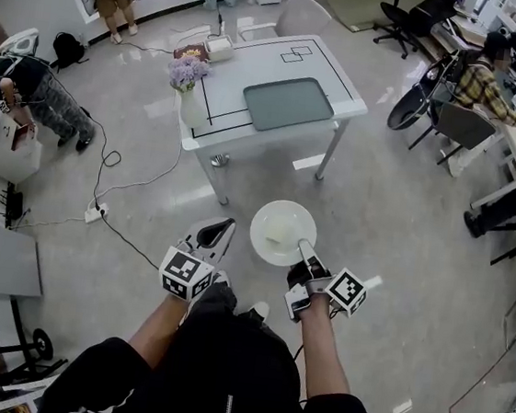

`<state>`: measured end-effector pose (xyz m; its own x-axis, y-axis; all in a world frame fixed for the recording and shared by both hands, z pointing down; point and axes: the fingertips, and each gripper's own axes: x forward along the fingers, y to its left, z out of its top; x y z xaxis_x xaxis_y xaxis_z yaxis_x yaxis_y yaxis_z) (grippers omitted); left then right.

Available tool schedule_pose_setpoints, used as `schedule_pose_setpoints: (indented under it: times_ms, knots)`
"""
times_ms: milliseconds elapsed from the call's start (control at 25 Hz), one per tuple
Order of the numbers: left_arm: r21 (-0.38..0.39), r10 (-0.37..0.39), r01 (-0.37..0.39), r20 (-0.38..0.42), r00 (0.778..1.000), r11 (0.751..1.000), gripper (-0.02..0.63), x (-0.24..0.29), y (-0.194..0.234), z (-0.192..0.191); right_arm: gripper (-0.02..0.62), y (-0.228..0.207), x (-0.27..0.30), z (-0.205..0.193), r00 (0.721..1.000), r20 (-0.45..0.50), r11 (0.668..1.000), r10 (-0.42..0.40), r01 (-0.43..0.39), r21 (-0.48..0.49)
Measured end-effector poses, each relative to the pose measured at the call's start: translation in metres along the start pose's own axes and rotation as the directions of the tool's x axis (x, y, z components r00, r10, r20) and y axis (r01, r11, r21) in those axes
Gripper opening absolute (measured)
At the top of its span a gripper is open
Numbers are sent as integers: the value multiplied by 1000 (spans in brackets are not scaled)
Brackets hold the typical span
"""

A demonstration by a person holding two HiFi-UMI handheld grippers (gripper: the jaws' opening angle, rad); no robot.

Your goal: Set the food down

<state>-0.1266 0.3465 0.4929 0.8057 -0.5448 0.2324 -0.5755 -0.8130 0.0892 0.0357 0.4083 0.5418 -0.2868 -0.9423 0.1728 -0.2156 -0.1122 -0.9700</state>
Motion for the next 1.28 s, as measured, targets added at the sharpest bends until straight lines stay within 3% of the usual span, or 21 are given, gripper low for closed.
schedule_pose_setpoints:
  times_ms: [400, 960, 1280]
  knots:
    - [-14, -18, 18, -10, 1000, 1000, 6, 41, 22, 1, 23, -10, 25, 23, 1000, 10, 1000, -17, 17, 26]
    - [-35, -63, 63, 0, 998, 997, 6, 128, 123, 29, 23, 12, 143, 71, 999, 24, 999, -48, 49, -10]
    - [-48, -84, 83, -2, 996, 995, 6, 152, 168, 41, 23, 20, 190, 81, 995, 29, 995, -98, 99, -27]
